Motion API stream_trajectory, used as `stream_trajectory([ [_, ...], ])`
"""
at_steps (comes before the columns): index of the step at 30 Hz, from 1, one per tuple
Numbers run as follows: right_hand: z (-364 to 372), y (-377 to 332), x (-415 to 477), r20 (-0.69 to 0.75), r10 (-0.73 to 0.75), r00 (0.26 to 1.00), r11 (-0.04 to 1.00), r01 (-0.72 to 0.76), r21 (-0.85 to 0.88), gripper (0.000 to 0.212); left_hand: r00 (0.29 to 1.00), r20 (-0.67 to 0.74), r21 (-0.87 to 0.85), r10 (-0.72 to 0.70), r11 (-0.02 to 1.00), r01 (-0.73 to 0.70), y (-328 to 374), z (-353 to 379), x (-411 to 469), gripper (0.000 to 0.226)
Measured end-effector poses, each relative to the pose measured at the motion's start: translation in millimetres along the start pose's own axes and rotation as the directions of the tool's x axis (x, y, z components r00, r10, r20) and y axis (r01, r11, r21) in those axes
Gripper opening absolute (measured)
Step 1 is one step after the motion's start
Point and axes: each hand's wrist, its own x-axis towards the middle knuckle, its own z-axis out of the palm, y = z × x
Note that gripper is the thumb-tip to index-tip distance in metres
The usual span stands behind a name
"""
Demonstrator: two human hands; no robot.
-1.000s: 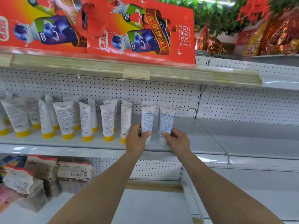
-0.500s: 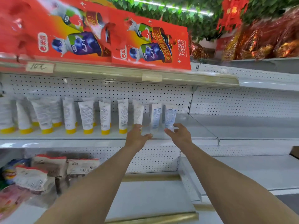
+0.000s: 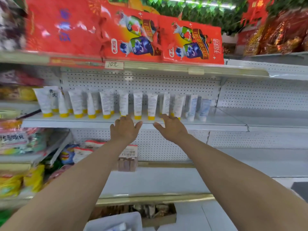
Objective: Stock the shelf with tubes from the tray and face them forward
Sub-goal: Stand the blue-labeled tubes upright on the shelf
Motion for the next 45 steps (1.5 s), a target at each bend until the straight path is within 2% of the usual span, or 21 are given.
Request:
stream_trajectory([
  [8,68.5,-61.9,-33.9,0.158,-0.058,0.986,0.996,0.046,0.075,0.059,0.996,0.047,0.039,-0.070,0.997,0.068,-83.9,22.9,-48.0,0.063],
  [11,104.0,-69.2,-41.9,0.237,-0.065,0.969,0.993,0.040,0.110,0.058,0.985,0.115,0.005,-0.126,0.992,0.126,-114.1,48.3,-61.7,0.065],
  [16,177.4,-64.3,-50.2,0.388,-0.068,0.919,0.992,0.022,0.122,0.059,0.954,0.214,0.043,-0.209,0.978,0.205,-154.8,103.1,-86.9,0.071],
  [18,211.2,-58.0,-56.2,0.458,-0.066,0.886,0.989,-0.001,0.145,0.062,0.918,0.290,-0.007,-0.270,0.959,0.284,-170.1,128.9,-97.3,0.067],
  [23,305.3,-35.7,-77.7,0.645,-0.024,0.764,0.986,-0.087,0.141,0.055,0.807,0.444,0.004,-0.390,0.901,0.434,-206.0,199.2,-124.8,0.050],
  [26,361.5,-16.3,-99.1,0.738,-0.031,0.674,0.994,-0.060,0.097,0.052,0.705,0.519,-0.020,-0.483,0.818,0.575,-224.7,246.5,-150.1,0.056],
  [29,419.1,6.1,-122.6,0.802,0.039,0.596,0.978,-0.185,0.091,0.057,0.600,0.580,0.019,-0.551,0.746,0.666,-241.6,295.8,-178.7,0.056],
  [34,506.7,33.7,-162.7,0.887,0.121,0.446,0.955,-0.295,0.018,0.059,0.470,0.621,0.090,-0.627,0.653,0.752,-268.4,368.0,-226.2,0.054],
  [35,518.5,37.0,-168.3,0.884,0.120,0.451,0.951,-0.309,0.029,0.058,0.445,0.619,0.105,-0.647,0.629,0.770,-273.3,380.6,-234.1,0.057],
  [39,554.0,47.0,-174.8,0.806,0.065,0.589,0.957,-0.265,0.116,0.052,0.362,0.644,0.097,-0.674,0.541,0.835,-286.3,428.5,-250.9,0.060],
  [42,578.6,52.4,-171.1,0.793,0.054,0.606,0.952,-0.271,0.143,0.046,0.302,0.660,0.064,-0.687,0.453,0.889,-287.4,458.3,-247.7,0.059],
  [43,587.6,54.9,-171.0,0.784,0.062,0.617,0.953,-0.270,0.137,0.044,0.284,0.659,0.037,-0.696,0.407,0.913,-287.2,467.2,-245.0,0.058],
  [45,600.3,58.0,-170.8,0.766,0.106,0.635,0.946,-0.301,0.118,0.041,0.217,0.638,-0.036,-0.739,0.254,0.967,-288.5,485.4,-240.5,0.055],
])
